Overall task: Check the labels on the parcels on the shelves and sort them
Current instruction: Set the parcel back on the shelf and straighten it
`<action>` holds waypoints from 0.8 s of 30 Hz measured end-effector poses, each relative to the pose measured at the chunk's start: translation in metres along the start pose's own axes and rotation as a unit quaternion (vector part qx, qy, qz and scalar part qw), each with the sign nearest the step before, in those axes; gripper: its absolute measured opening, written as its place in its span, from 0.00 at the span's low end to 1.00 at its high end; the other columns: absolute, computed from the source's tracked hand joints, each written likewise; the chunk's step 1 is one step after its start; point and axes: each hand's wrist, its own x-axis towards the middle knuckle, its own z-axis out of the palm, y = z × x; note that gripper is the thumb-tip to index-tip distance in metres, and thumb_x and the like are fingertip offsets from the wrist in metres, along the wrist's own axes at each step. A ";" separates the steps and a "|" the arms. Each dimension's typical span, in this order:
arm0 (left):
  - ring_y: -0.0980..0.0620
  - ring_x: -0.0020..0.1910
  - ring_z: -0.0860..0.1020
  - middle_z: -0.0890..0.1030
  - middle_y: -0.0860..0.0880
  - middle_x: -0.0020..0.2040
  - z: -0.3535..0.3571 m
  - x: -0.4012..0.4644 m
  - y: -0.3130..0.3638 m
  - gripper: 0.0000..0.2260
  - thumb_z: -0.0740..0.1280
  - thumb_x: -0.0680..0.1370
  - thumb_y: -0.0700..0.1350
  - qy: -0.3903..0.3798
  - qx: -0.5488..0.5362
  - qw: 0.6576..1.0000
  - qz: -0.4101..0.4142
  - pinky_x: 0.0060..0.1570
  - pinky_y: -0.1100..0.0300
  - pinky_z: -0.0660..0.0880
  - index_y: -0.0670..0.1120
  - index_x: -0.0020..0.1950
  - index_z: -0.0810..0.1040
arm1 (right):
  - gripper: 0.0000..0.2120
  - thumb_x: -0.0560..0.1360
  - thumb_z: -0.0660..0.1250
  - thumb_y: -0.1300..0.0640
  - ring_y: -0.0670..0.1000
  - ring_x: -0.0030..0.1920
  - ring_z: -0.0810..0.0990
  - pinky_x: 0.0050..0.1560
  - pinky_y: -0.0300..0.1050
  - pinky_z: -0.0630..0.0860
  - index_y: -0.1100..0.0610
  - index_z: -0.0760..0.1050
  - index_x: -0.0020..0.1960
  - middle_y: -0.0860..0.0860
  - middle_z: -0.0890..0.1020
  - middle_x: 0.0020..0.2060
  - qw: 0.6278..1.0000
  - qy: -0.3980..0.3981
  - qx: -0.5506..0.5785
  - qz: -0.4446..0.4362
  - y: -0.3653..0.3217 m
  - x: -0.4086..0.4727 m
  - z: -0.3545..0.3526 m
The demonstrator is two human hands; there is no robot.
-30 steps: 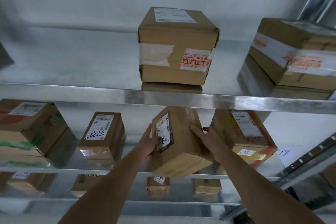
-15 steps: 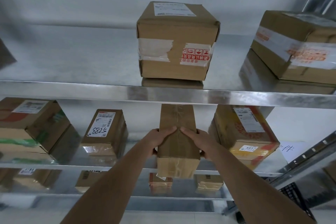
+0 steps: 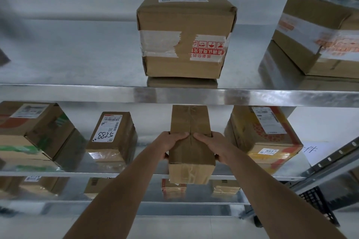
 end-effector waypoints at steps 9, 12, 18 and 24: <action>0.41 0.58 0.82 0.83 0.43 0.59 0.002 -0.002 0.001 0.31 0.79 0.71 0.56 0.004 -0.008 1.000 -0.002 0.64 0.41 0.77 0.43 0.68 0.76 | 0.31 0.74 0.75 0.43 0.58 0.62 0.79 0.65 0.58 0.76 0.55 0.71 0.72 0.54 0.80 0.63 1.000 0.009 -0.011 0.006 0.002 0.004 0.003; 0.41 0.58 0.82 0.83 0.43 0.59 0.003 -0.007 0.000 0.34 0.79 0.69 0.59 0.005 -0.010 1.000 0.001 0.63 0.41 0.78 0.44 0.69 0.76 | 0.29 0.73 0.74 0.41 0.56 0.58 0.80 0.61 0.57 0.77 0.53 0.73 0.69 0.51 0.81 0.57 1.000 0.011 -0.020 0.011 0.001 0.001 0.002; 0.42 0.57 0.82 0.83 0.45 0.58 0.006 -0.016 -0.004 0.38 0.77 0.67 0.66 0.030 -0.019 0.999 0.019 0.62 0.44 0.78 0.45 0.69 0.76 | 0.28 0.72 0.71 0.33 0.52 0.53 0.80 0.55 0.53 0.77 0.50 0.72 0.63 0.49 0.81 0.53 1.000 0.005 -0.010 0.013 0.000 -0.015 0.007; 0.45 0.49 0.80 0.80 0.48 0.48 -0.008 -0.028 0.000 0.30 0.71 0.76 0.62 0.070 -0.028 0.996 0.042 0.53 0.50 0.77 0.41 0.68 0.76 | 0.26 0.82 0.49 0.33 0.52 0.42 0.77 0.38 0.44 0.76 0.50 0.73 0.63 0.52 0.77 0.45 0.990 -0.033 0.131 0.039 0.008 -0.028 0.006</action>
